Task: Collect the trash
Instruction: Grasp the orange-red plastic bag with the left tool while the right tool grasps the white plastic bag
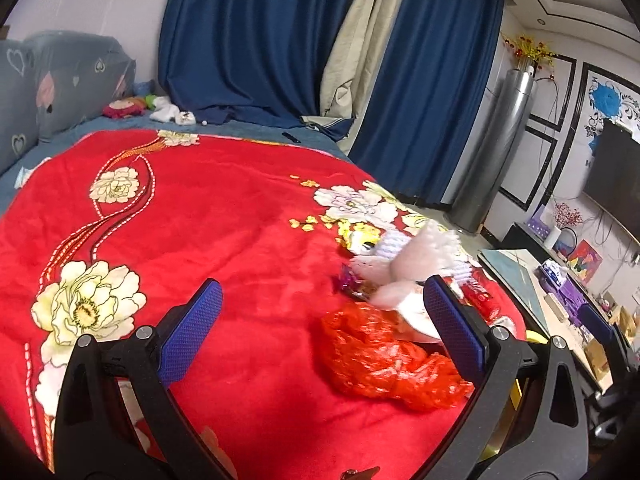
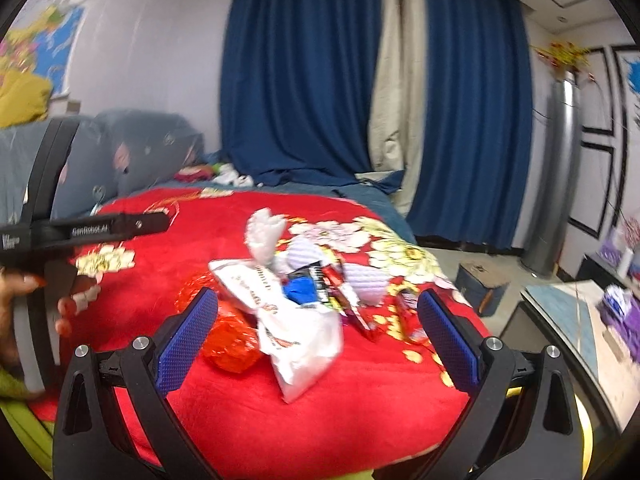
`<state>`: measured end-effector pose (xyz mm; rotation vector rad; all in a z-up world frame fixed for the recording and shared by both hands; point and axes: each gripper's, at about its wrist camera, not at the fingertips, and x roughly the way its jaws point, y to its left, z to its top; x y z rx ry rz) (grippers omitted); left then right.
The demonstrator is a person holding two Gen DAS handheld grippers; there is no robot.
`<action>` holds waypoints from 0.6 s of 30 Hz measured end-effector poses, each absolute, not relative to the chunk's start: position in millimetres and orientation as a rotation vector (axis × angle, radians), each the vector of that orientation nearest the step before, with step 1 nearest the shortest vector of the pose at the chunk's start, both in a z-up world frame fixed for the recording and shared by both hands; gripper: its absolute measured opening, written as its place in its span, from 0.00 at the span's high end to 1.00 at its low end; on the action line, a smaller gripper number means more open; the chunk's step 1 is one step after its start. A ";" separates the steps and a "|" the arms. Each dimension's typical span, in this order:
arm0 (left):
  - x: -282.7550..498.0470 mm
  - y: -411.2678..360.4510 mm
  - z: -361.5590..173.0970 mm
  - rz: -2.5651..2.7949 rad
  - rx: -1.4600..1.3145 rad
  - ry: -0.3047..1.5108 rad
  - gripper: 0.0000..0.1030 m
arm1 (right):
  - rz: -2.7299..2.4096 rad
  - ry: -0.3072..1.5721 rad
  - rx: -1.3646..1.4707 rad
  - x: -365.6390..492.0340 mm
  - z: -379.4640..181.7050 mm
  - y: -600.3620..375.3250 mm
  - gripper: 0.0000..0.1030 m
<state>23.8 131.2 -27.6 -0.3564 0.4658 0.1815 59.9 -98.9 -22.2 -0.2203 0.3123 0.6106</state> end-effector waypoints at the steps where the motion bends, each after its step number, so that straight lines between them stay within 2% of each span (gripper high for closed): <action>1: 25.7 134.8 -28.9 0.176 -0.365 0.474 0.10 | 0.623 0.324 -0.221 63.6 -24.1 -95.5 0.06; 7: 42.9 146.2 -47.8 0.071 -0.388 0.544 0.10 | 0.626 0.463 -0.177 104.6 -38.5 -80.4 0.07; 8: 48.3 147.3 -53.1 0.040 -0.414 0.568 0.10 | 0.629 0.480 -0.170 109.4 -41.4 -80.3 0.12; 9: 51.7 146.9 -56.8 0.017 -0.428 0.586 0.11 | 0.633 0.508 -0.165 115.7 -45.2 -80.0 0.21; 11: 56.7 142.0 -64.2 -0.019 -0.432 0.614 0.11 | 0.635 0.563 -0.155 126.5 -52.7 -79.8 0.28; 14: 62.1 132.4 -75.3 -0.064 -0.432 0.645 0.11 | 0.647 0.612 -0.112 132.6 -62.0 -85.3 0.30; 18: 66.6 124.9 -88.4 -0.101 -0.448 0.697 0.17 | 0.678 0.638 -0.102 129.8 -71.6 -88.7 0.51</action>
